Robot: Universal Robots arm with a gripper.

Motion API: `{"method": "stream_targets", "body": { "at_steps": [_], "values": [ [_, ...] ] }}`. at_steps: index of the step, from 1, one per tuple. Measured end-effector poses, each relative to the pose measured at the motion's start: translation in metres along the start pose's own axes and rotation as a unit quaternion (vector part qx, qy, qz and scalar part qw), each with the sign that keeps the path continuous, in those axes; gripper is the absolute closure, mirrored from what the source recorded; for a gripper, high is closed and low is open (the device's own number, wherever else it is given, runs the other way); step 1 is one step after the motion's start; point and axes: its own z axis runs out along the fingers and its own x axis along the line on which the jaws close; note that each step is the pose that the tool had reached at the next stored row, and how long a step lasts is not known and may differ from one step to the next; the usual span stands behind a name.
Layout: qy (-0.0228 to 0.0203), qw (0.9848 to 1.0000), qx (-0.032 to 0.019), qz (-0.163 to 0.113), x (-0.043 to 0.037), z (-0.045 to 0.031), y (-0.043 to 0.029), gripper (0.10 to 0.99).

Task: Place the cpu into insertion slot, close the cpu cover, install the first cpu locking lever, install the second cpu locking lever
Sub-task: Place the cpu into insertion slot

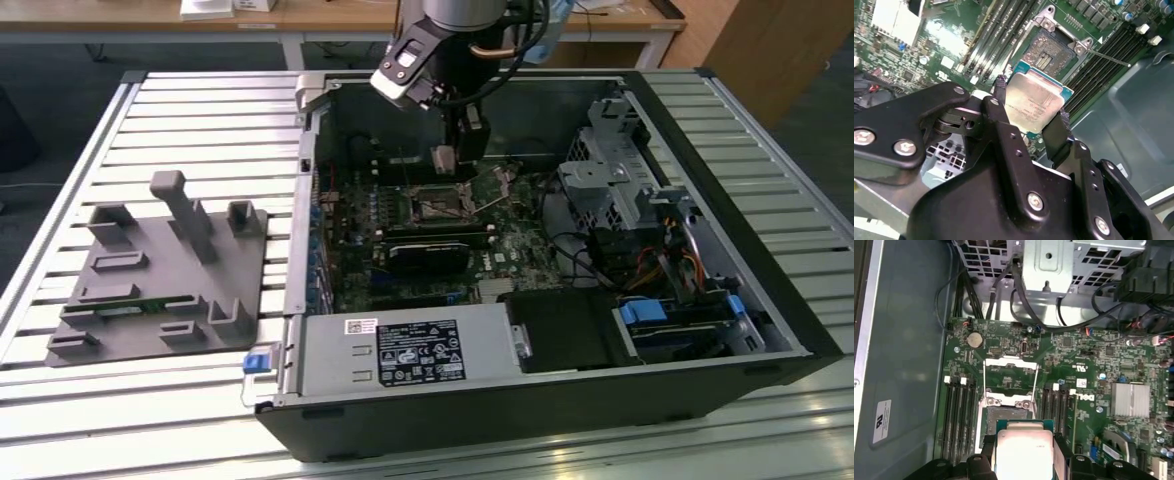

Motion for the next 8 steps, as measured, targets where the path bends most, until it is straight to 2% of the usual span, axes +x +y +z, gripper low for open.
{"method": "stream_targets", "body": {
  "at_steps": [8],
  "values": [
    [-0.0034,0.9999,0.0001,0.01,0.005,0.0105,-0.0004,0.545]
  ]
}}
